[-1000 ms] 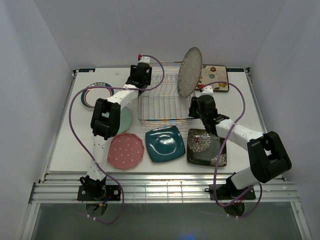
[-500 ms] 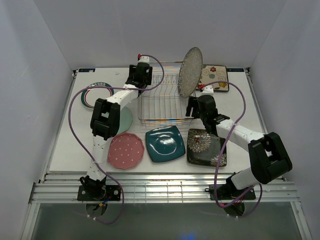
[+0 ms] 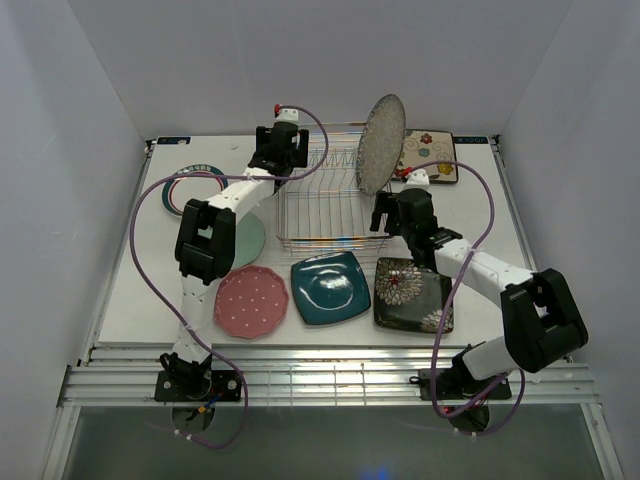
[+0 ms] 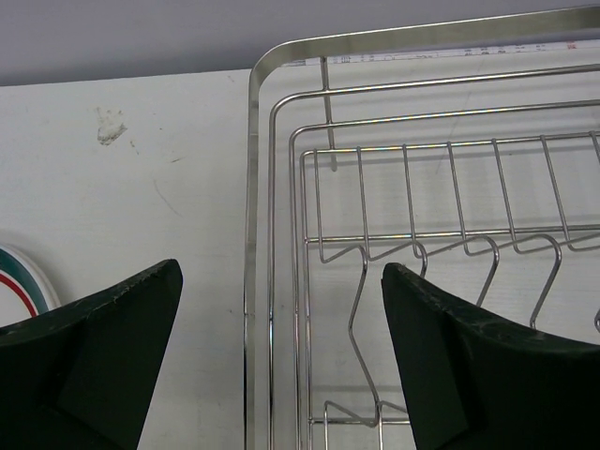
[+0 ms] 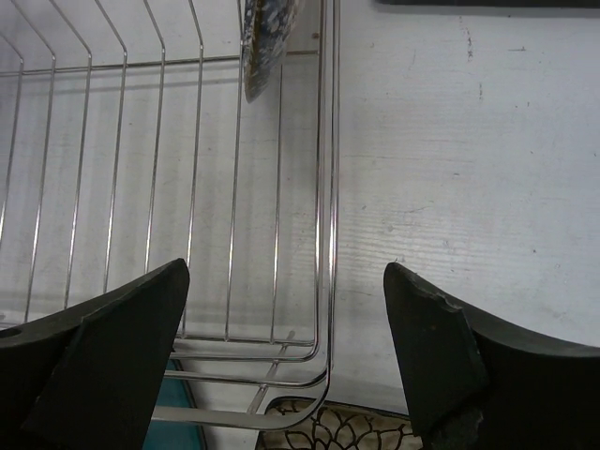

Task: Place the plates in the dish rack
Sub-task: Move the dish rack to the center of the board, then pick up the plate from the corner of the board.

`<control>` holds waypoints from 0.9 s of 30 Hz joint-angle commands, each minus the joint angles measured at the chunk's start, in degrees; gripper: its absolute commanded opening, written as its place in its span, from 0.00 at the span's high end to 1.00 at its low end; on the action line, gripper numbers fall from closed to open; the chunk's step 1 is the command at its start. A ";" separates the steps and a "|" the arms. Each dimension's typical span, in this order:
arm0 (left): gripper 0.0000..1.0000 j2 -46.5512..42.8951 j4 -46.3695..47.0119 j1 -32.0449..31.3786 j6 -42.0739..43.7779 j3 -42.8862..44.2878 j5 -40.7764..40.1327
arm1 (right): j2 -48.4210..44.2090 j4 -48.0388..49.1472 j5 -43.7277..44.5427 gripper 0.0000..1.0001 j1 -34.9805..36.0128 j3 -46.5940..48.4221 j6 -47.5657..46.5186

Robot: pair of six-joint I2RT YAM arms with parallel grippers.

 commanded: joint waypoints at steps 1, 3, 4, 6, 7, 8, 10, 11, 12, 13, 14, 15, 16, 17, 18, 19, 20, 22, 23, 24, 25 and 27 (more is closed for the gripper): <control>0.02 -7.58 -0.28 -0.22 -1.47 -2.03 0.89 | -4.17 0.00 1.23 0.10 0.31 3.56 -0.39; 0.02 -9.34 -0.02 -0.05 -1.83 -3.96 1.24 | -6.28 -0.09 1.05 0.10 0.31 3.21 -0.92; 0.02 -9.87 -0.01 -0.13 -2.18 -4.58 1.33 | -6.99 -0.18 0.97 0.10 0.31 3.12 -0.92; 0.02 -11.45 0.33 -0.05 -2.44 -6.42 1.85 | -8.74 -0.53 0.70 0.10 0.31 2.77 -1.27; 0.02 -11.89 0.42 -0.13 -2.62 -6.87 2.03 | -9.10 -0.79 0.96 0.10 0.23 2.77 -1.27; 0.02 -12.50 0.34 -0.05 -2.97 -7.13 2.03 | -9.54 -1.06 1.05 0.10 0.23 2.77 -1.36; 0.02 -13.12 -0.19 -0.05 -3.49 -7.93 1.77 | -10.77 -1.76 2.19 0.10 0.31 2.68 -1.45; 0.02 -13.65 -0.36 -0.05 -4.02 -8.28 1.59 | -11.30 -1.94 2.63 0.10 0.23 2.50 -1.45; 0.02 -14.70 -0.37 0.04 -4.46 -8.80 1.42 | -12.44 -1.94 2.98 0.10 0.23 2.33 -1.53; 0.02 -15.40 -0.11 0.13 -4.81 -10.37 1.59 | -13.06 -1.94 3.33 0.10 0.23 1.89 -1.54; 0.02 -16.19 0.16 0.22 -5.34 -11.26 1.77 | -13.76 -1.85 3.51 0.10 0.31 1.54 -1.62; 0.02 -17.77 0.68 0.22 -5.78 -12.14 1.77 | -14.98 -1.76 3.51 0.10 0.05 1.19 -1.62; 0.02 -18.57 0.86 0.48 -6.13 -13.89 2.20 | -15.61 -1.76 3.51 0.10 -0.04 0.66 -1.62; 0.02 -19.53 1.04 0.66 -6.57 -14.77 2.64 | -16.31 -1.76 3.51 0.10 -0.12 0.22 -1.45; 0.02 -20.50 1.21 0.83 -7.44 -15.65 3.00 | -17.88 -1.76 3.43 0.10 -0.30 -0.13 -1.27; 0.02 -22.33 1.48 1.09 -7.80 -16.53 3.78 | -18.68 -1.76 3.43 0.10 -0.47 -0.48 -0.84; 0.02 -23.31 1.91 1.18 -8.06 -18.54 4.31 | -19.56 -1.76 3.43 0.10 -0.74 -1.44 -0.48; 0.02 -25.68 2.71 1.27 -8.42 -20.31 4.49 | -22.02 -1.76 2.81 0.10 -1.00 -2.41 0.48; 0.02 -26.39 2.71 1.27 -8.68 -21.63 4.75 | -22.81 -1.76 2.72 0.10 -1.35 -3.29 1.01; 0.02 -27.00 2.71 1.27 -9.55 -22.34 4.84 | -24.30 -1.68 2.72 0.10 -1.62 -3.82 1.71; 0.02 -27.71 2.80 1.19 -10.08 -23.04 4.84 | -25.10 -1.59 2.90 0.10 -1.97 -4.52 2.41; 0.02 -29.82 3.67 1.27 -10.88 -25.59 4.93 | -27.64 -1.41 3.16 0.10 -2.85 -6.62 4.52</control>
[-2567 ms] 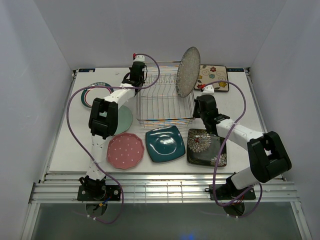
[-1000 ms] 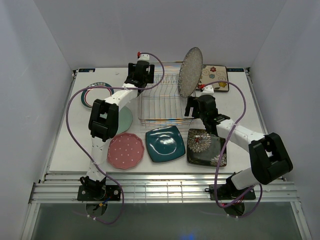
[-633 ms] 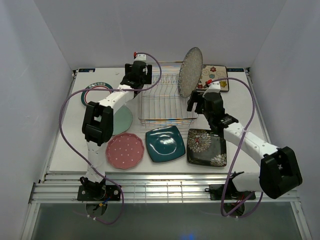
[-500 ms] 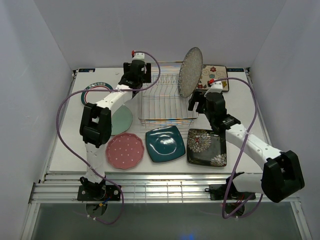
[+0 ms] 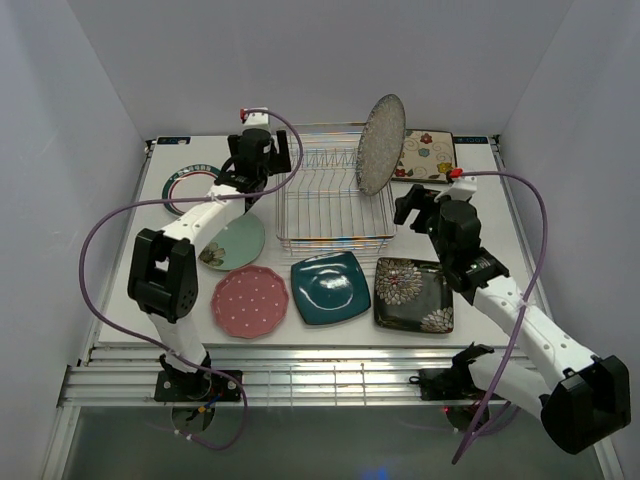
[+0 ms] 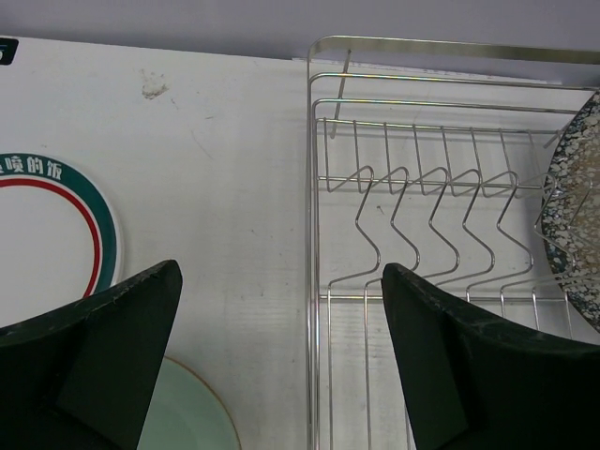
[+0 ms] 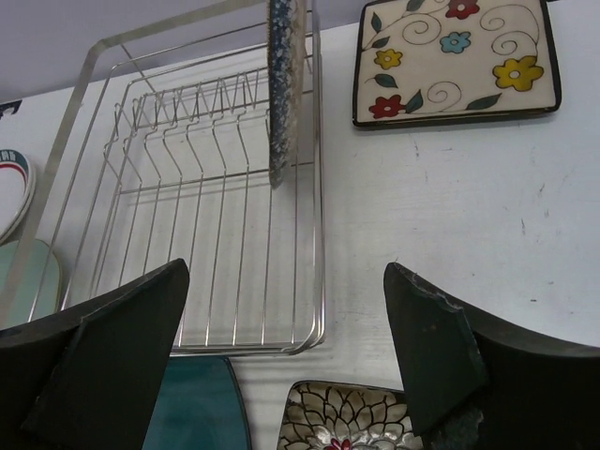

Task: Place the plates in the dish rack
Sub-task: Pick up the plate from the corner of the board.

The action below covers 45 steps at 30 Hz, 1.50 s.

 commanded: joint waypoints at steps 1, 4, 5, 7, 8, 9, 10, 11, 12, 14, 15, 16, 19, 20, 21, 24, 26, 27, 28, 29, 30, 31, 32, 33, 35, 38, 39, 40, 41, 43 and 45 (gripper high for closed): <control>0.02 -5.78 2.60 0.25 -3.07 -3.34 1.09 | -3.93 1.78 1.33 0.10 -1.54 -3.22 4.04; 0.02 -7.98 4.89 0.25 -3.52 -6.51 0.91 | -7.10 3.53 -0.33 0.10 -4.61 -7.09 7.56; 0.02 -8.76 5.24 0.33 -3.52 -7.04 1.00 | -7.80 4.15 -1.82 0.10 -7.66 -8.14 8.70; 0.02 -9.21 5.77 0.24 -3.43 -8.44 0.47 | -8.95 6.51 -7.97 0.10 -11.54 -11.38 12.21; 0.02 -9.39 5.95 0.33 -3.52 -8.88 0.38 | -9.13 7.48 -9.82 0.10 -15.48 -12.45 13.62; 0.02 -9.74 6.38 0.33 -3.52 -9.32 0.38 | -9.21 8.19 -13.14 0.10 -17.34 -13.42 16.59; 0.02 -9.91 6.56 0.33 -3.52 -10.02 0.30 | -9.13 10.20 -14.83 0.10 -19.36 -15.52 18.01; 0.02 -10.00 6.91 0.25 -3.52 -10.20 0.21 | -9.13 11.18 -16.24 0.10 -22.51 -16.49 19.51; 0.02 -10.35 7.52 0.24 -3.52 -10.55 -0.32 | -8.87 11.97 -17.73 0.10 -23.76 -17.29 21.00; 0.02 -10.53 7.71 0.33 -3.52 -10.73 -0.32 | -8.34 14.77 -18.97 0.10 -26.66 -19.05 24.34; 0.02 -10.62 7.01 0.33 -3.61 -10.56 -0.15 | -7.03 14.96 -19.76 0.10 -28.24 -19.05 25.66; 0.02 -10.79 6.74 0.33 -3.69 -10.38 0.38 | -6.41 15.23 -19.85 0.10 -29.04 -18.88 27.50; 0.02 -11.85 7.44 0.33 -3.70 -11.43 -0.23 | -2.90 16.28 -22.58 0.10 -30.89 -17.04 29.01; 0.02 -12.02 7.88 0.25 -3.70 -12.04 -0.32 | -0.80 16.54 -22.75 0.10 -31.59 -16.68 30.41; 0.02 -12.29 8.14 0.33 -3.52 -12.14 -0.32 | 0.27 17.76 -23.19 0.10 -31.95 -16.07 31.20; 0.02 -12.90 8.67 0.33 -3.52 -12.75 -0.06 | 5.45 21.27 -23.89 0.09 -33.44 -15.45 34.28; 0.02 -12.99 8.59 0.25 -3.52 -12.67 -0.06 | 9.74 23.74 -24.25 0.09 -34.32 -15.19 36.91; 0.02 -12.99 8.58 0.33 -3.43 -12.67 0.03 | 11.42 26.89 -24.42 0.09 -34.41 -14.75 37.62; 0.02 -12.99 8.58 0.33 -3.26 -12.58 0.12 | 13.01 28.05 -24.51 0.08 -34.59 -14.22 38.32; 0.02 -12.99 8.50 0.33 -3.26 -12.49 0.12 | 16.41 29.63 -24.51 0.08 -34.67 -13.61 38.76; 0.02 -12.90 8.06 0.25 -3.17 -12.05 0.12 | 18.36 31.21 -24.77 0.08 -34.68 -12.91 39.12; 0.02 -12.82 7.80 0.24 -2.99 -11.70 0.21 | 20.12 32.01 -24.69 0.08 -34.68 -10.46 39.73; 0.02 -12.82 7.36 0.33 -2.91 -11.35 0.29 | 23.45 32.10 -24.34 0.08 -34.68 -8.96 40.00; 0.02 -12.82 7.53 0.33 -2.73 -11.43 0.56 | 25.22 32.10 -24.25 0.07 -34.68 -7.38 39.56; 0.02 -12.90 8.23 0.33 -2.20 -11.61 0.56 | 29.17 31.93 -23.90 0.07 -34.68 -2.81 39.56; 0.02 -12.55 7.53 0.24 -2.20 -10.82 0.29 | 33.31 31.84 -22.76 0.05 -34.68 2.02 39.91; 0.02 -12.38 7.01 0.24 -2.29 -10.56 0.21 | 34.28 31.67 -22.15 0.05 -34.68 3.08 39.91; 0.02 -12.46 6.74 0.33 -2.38 -10.30 0.47 | 35.16 31.58 -21.79 0.05 -34.68 4.05 39.91; 0.02 -12.55 6.48 0.33 -2.46 -10.38 0.56 | 37.00 32.27 -20.83 0.05 -34.68 5.80 39.82; 0.02 -12.90 6.48 0.33 -2.55 -10.73 0.73 | 38.50 31.84 -18.56 0.05 -34.68 7.48 39.56; 0.02 -13.52 6.39 0.33 -2.64 -11.17 0.73 | 40.96 29.57 -17.22 0.05 -34.94 10.99 38.25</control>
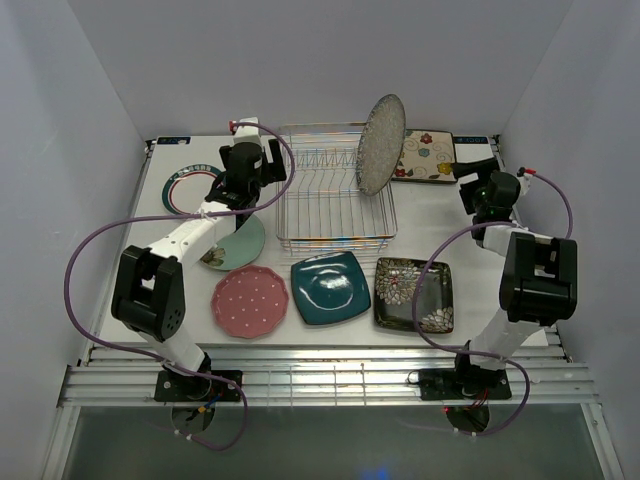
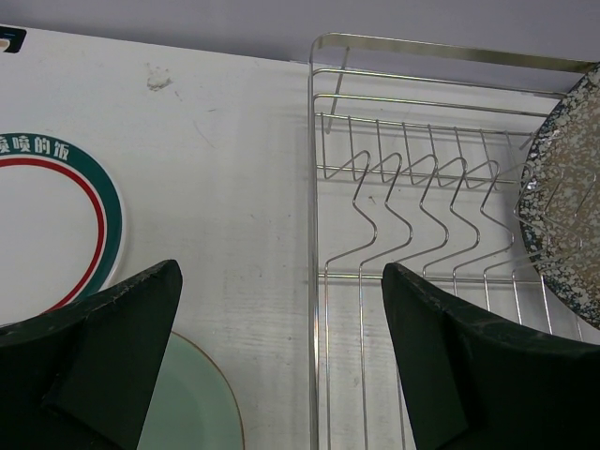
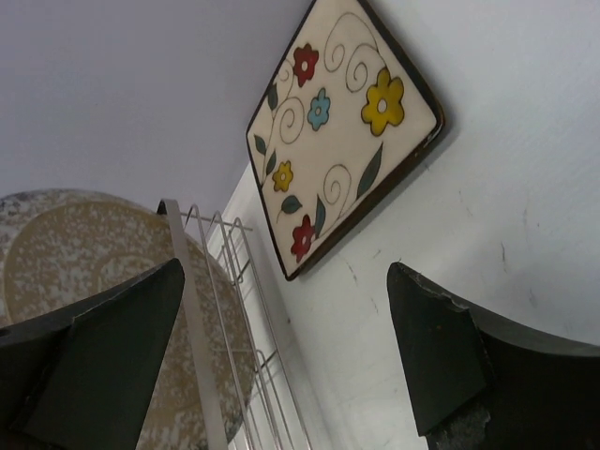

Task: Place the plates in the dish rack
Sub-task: Pick up the plate from the corner of the board.

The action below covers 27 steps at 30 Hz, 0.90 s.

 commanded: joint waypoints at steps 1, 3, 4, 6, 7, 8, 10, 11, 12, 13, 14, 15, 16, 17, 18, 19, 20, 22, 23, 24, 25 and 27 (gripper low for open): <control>0.02 -4.05 -0.10 0.25 -0.08 1.09 0.47 | 3.15 -0.76 4.05 0.05 -0.69 6.12 -1.36; 0.02 -4.76 0.33 0.25 -0.17 0.39 0.38 | 5.18 -2.86 3.70 0.05 -1.22 9.54 -2.51; 0.02 -4.93 0.77 0.16 -0.08 -0.05 0.38 | 5.62 -3.57 3.70 0.05 -1.39 10.26 -2.68; 0.02 -5.11 2.09 0.25 0.00 -1.10 0.21 | 6.76 -3.84 2.82 0.05 -1.39 10.97 -2.68; 0.02 -5.02 2.18 0.25 -0.08 -1.11 0.30 | 7.72 -3.84 2.47 0.06 -1.57 11.06 -2.25; 0.02 -4.67 1.22 0.16 -0.26 -0.85 0.47 | 8.25 -3.84 1.42 0.06 -1.83 10.89 -1.46; 0.02 -3.79 0.16 0.16 -0.61 0.38 0.65 | 9.66 -2.28 -1.65 0.06 -2.71 10.80 0.83; 0.02 -3.62 0.07 0.24 -0.61 0.39 0.56 | 11.23 -1.48 -4.01 0.06 -2.89 10.71 1.27; 0.02 -3.53 0.33 0.25 -0.70 0.04 0.04 | 11.94 -0.69 -4.56 0.06 -2.97 10.62 1.88; 0.02 -3.53 0.77 0.16 -0.61 -0.31 -0.23 | 13.34 0.63 -4.82 0.06 -2.98 10.19 2.32; 0.02 -3.70 1.38 0.24 -0.61 -0.58 -0.32 | 14.05 1.33 -5.09 0.06 -2.98 10.09 3.11; 0.02 -3.79 1.48 0.25 -0.79 -0.67 -0.32 | 15.02 2.12 -5.79 0.06 -2.98 10.09 3.81; 0.02 -3.88 1.48 0.25 -0.79 -0.84 -0.23 | 16.68 2.65 -6.49 0.05 -3.06 10.88 4.69; 0.02 -3.97 1.48 0.25 -0.79 -0.93 -0.14 | 17.31 2.83 -7.28 0.05 -3.06 11.41 4.61; 0.02 -3.97 1.57 0.16 -0.79 -1.02 -0.14 | 17.75 2.66 -7.38 0.05 -3.06 11.76 4.61; 0.02 -4.23 1.83 0.24 -0.87 -1.28 -0.23 | 18.01 2.83 -7.03 0.05 -3.06 11.59 4.52; 0.02 -4.23 2.27 0.16 -0.79 -1.46 -0.32 | 18.10 3.27 -6.76 0.05 -3.06 11.41 4.44; 0.02 -4.06 2.62 0.16 -0.70 -1.72 -0.49 | 18.89 3.71 -6.85 0.05 -3.06 11.32 4.78; 0.02 -3.88 2.71 0.24 -0.70 -1.72 -0.49 | 19.33 3.71 -6.94 0.05 -3.06 11.76 4.96; 0.02 -3.79 2.62 0.16 -0.70 -1.64 -0.58 | 19.68 3.71 -6.94 0.05 -3.06 12.11 5.05; 0.02 -3.71 2.62 0.16 -0.61 -1.55 -0.76 | 20.38 3.71 -7.02 0.05 -3.06 12.38 5.22; 0.02 -3.44 2.62 0.16 -0.61 -1.55 -0.93 | 20.91 3.89 -6.50 0.05 -3.06 12.99 5.40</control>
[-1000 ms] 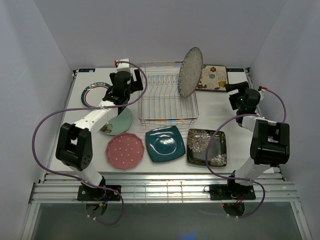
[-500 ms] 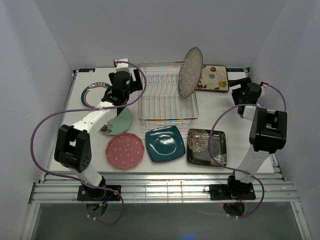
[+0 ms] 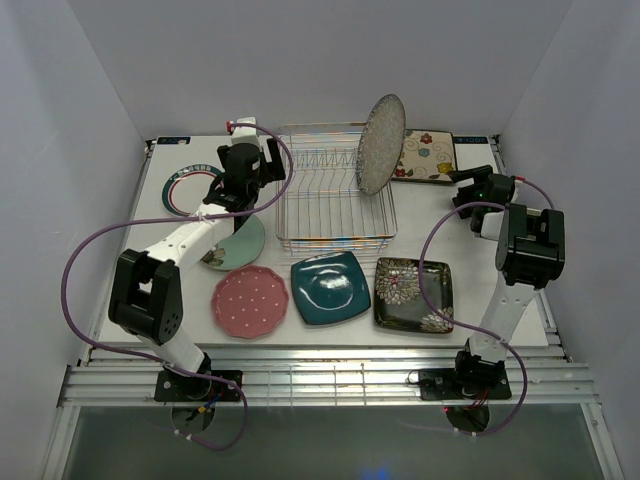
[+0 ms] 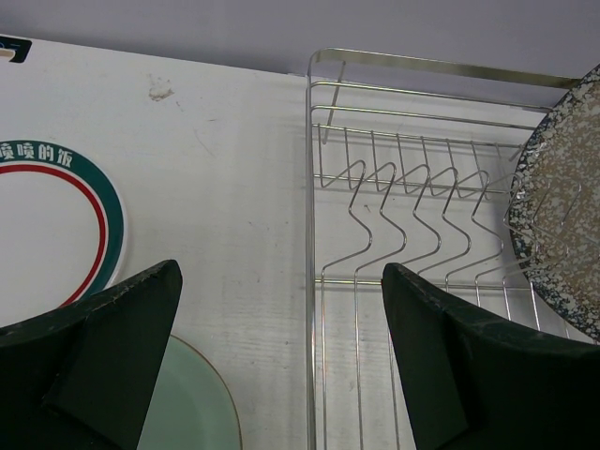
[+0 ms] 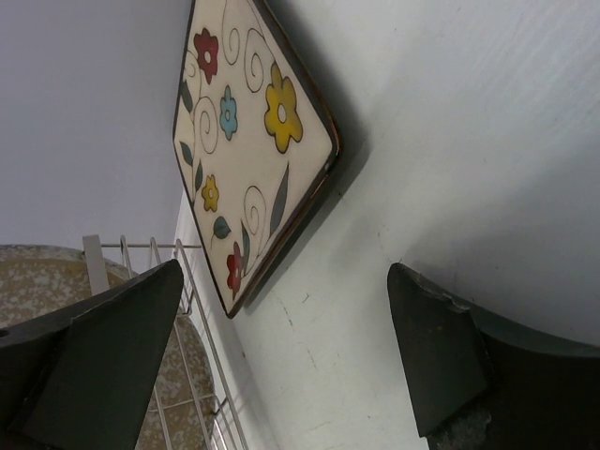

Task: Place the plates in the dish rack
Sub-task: Pick up the plate from the corner of the board.

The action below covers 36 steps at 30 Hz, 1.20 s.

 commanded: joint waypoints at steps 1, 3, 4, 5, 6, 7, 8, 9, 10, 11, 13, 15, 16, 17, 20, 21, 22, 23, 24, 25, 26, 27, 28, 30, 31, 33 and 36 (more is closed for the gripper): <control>0.02 -2.00 1.20 0.16 -0.35 -0.34 -0.89 | 1.96 2.78 0.15 0.05 -0.11 2.68 0.81; 0.02 -1.74 1.29 0.24 -0.26 -0.34 -0.98 | 2.67 0.94 0.32 0.05 -0.02 4.60 0.81; 0.02 -1.56 1.38 0.25 -0.09 -0.34 -1.07 | 3.02 0.32 0.50 0.05 -0.11 5.13 0.55; 0.02 -1.56 1.38 0.16 -0.09 -0.34 -1.24 | 3.11 -0.12 0.76 0.04 -0.03 5.58 0.37; 0.02 -1.47 1.46 0.16 -0.09 -0.34 -1.42 | 3.02 -0.99 1.29 0.04 -0.02 6.01 0.11; 0.02 -1.47 1.46 0.16 -0.09 -0.26 -1.50 | 2.76 -1.35 2.51 0.04 -0.02 6.11 0.20; 0.02 -1.56 1.46 0.24 -0.09 -0.26 -1.68 | 2.76 -1.44 3.13 0.04 -0.02 6.19 0.28; 0.02 -1.56 1.55 0.16 -0.09 -0.34 -1.77 | 2.93 -1.53 3.49 0.03 -0.02 6.63 0.98; 0.02 -1.56 1.55 0.24 0.00 -0.34 -1.77 | 3.28 -1.18 3.58 0.03 -0.02 6.98 1.34; 0.02 -1.56 1.81 0.25 0.00 -0.43 -1.86 | 3.63 -0.74 3.14 0.01 -0.02 7.33 1.77; 0.02 -1.56 1.99 0.25 0.00 -0.52 -1.86 | 5.04 -1.09 2.52 0.01 -0.11 9.17 2.39; 0.02 -1.38 1.99 0.25 0.00 -0.52 -1.94 | 6.01 -1.71 2.70 0.00 -0.02 10.23 2.39; 0.02 -1.12 1.90 0.25 0.09 -0.43 -1.94 | 6.27 -1.97 2.96 0.00 -0.02 10.85 2.48; 0.02 -1.03 1.90 0.25 0.00 -0.35 -2.03 | 6.62 -2.14 2.96 0.00 -0.02 11.20 2.57; 0.02 -0.86 1.73 0.16 0.00 -0.26 -2.21 | 8.03 -3.37 2.44 0.00 -0.02 12.95 3.01; 0.02 -0.86 1.73 0.16 0.00 -0.26 -2.30 | 8.38 -3.64 2.26 0.00 -0.02 13.40 3.01; 0.02 -0.94 1.82 0.16 0.00 -0.26 -2.47 | 8.65 -3.99 2.26 0.00 0.06 13.66 3.18; 0.02 -1.03 1.82 0.24 0.00 -0.26 -2.56 | 8.74 -4.17 2.35 0.00 0.15 13.67 3.53; 0.02 -1.12 1.82 0.16 0.00 -0.26 -2.82 | 8.91 -3.99 2.35 0.00 0.33 13.67 3.71; 0.02 -1.21 1.82 0.24 0.00 -0.34 -2.91 | 9.00 -3.91 2.35 0.00 0.41 13.84 3.80; 0.02 -1.29 1.90 0.25 0.00 -0.43 -2.91 | 9.09 -3.90 2.35 0.00 0.41 13.93 3.80; 0.02 -1.38 1.99 0.25 0.00 -0.52 -2.91 | 9.26 -3.90 2.35 0.00 0.50 14.28 3.97; 0.02 -1.47 2.08 0.25 0.00 -0.61 -2.91 | 9.44 -3.90 2.43 0.00 0.59 14.45 3.98; 0.02 -1.38 2.25 0.24 0.00 -0.70 -2.91 | 9.96 -4.08 2.43 0.00 0.68 15.42 3.98; 0.02 -1.30 2.26 0.16 0.00 -0.70 -2.91 | 10.31 -4.34 2.43 0.00 0.68 15.77 3.98; 0.02 -1.12 2.26 0.25 0.00 -0.61 -3.09 | 10.93 -4.78 2.52 0.00 0.85 16.56 3.98; 0.02 -0.68 2.26 0.16 0.00 -0.52 -3.26 | 11.55 -4.78 2.52 0.00 0.94 17.18 3.98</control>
